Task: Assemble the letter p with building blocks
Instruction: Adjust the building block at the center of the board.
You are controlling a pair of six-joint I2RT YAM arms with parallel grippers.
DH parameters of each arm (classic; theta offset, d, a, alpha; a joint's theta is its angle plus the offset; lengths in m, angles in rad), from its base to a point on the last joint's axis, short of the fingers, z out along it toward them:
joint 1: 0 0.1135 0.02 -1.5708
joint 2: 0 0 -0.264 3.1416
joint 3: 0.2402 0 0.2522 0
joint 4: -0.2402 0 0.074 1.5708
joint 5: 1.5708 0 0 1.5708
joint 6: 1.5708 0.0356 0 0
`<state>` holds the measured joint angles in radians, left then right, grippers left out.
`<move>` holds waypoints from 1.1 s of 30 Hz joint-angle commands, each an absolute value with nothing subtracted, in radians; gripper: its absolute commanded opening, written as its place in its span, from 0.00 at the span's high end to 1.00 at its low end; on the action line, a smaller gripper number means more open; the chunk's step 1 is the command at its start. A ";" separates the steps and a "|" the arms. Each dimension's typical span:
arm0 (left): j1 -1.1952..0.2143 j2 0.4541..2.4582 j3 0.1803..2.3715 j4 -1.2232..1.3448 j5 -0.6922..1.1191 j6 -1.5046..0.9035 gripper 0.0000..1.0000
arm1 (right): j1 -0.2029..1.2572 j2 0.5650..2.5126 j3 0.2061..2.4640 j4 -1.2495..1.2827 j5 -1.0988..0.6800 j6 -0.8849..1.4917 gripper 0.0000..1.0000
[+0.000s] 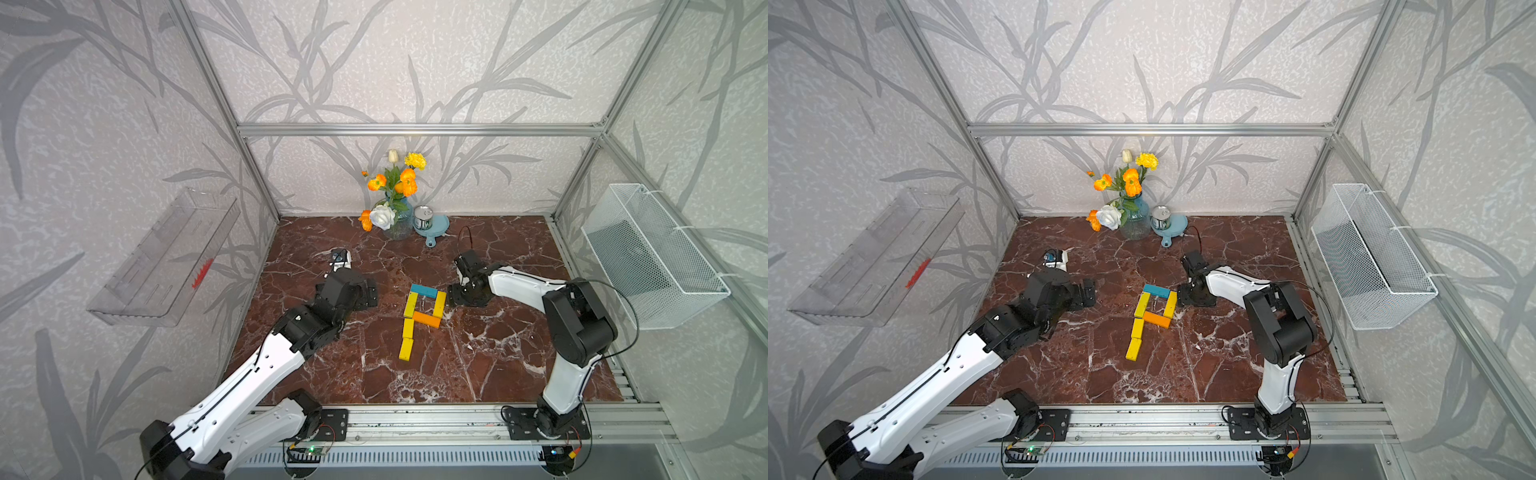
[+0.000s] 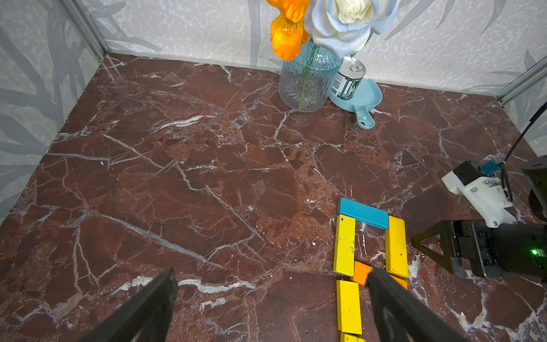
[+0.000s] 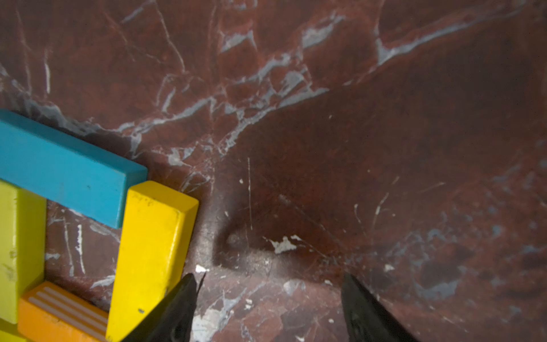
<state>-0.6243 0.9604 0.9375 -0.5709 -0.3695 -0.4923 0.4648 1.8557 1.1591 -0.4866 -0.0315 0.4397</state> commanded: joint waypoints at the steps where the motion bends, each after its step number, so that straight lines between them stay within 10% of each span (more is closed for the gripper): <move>1: -0.618 0.943 0.943 -0.596 -0.360 -0.489 0.00 | 0.469 1.884 1.200 -0.512 -0.011 0.434 0.24; 33: -0.600 0.948 0.933 -0.596 -0.348 -0.471 0.00 | 0.489 1.803 1.180 -0.551 0.011 0.414 0.24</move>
<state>-0.6060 0.9665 0.9363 -0.5732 -0.3408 -0.4889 0.4740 1.8950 1.2190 -0.5041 -0.0071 0.4210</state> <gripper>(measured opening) 0.998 0.760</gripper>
